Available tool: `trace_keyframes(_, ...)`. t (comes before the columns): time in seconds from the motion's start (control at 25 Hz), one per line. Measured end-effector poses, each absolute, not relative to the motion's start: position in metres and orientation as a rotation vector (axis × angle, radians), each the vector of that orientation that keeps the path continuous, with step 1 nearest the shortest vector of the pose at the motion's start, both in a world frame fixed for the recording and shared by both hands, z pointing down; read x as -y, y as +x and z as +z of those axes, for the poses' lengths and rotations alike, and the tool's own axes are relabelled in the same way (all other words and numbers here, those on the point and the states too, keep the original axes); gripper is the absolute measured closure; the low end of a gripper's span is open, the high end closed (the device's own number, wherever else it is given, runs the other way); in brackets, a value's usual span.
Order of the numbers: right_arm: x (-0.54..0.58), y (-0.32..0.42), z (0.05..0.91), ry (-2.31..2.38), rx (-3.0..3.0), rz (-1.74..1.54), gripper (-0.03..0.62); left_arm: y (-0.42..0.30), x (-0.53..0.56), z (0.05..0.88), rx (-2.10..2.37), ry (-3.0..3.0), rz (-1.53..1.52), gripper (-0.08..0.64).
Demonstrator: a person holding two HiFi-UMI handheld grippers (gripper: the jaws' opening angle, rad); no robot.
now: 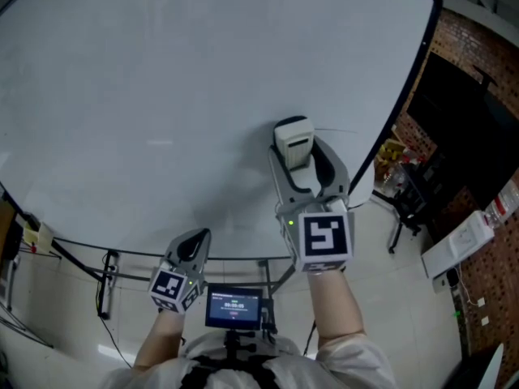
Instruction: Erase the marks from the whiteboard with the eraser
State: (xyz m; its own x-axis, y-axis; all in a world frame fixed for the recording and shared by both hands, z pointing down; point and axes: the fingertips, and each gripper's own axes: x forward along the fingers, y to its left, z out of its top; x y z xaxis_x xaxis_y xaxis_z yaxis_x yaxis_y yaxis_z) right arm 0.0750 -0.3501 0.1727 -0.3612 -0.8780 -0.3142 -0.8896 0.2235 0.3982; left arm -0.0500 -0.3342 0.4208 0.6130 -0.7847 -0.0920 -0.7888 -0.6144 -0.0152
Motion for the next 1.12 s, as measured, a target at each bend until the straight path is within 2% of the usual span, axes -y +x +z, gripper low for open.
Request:
trace_keyframes(0.2, 0.358, 0.053, 0.172, -1.832, -2.452, 0.96, 0.333, -0.068, 0.345, 0.419, -1.395, -2.75, 0.123, 0.554)
trace_keyframes(0.6, 0.362, 0.062, 0.169, -1.745, -2.487, 0.854, 0.33, -0.069, 0.348, 0.422, -1.418, -2.739, 0.122, 0.554)
trace_keyframes(1.12, 0.364, 0.201, 0.163, -1.948, -2.233, 0.496, 0.33, -0.053, 0.34, 0.423, -1.393, -2.748, 0.094, 0.554)
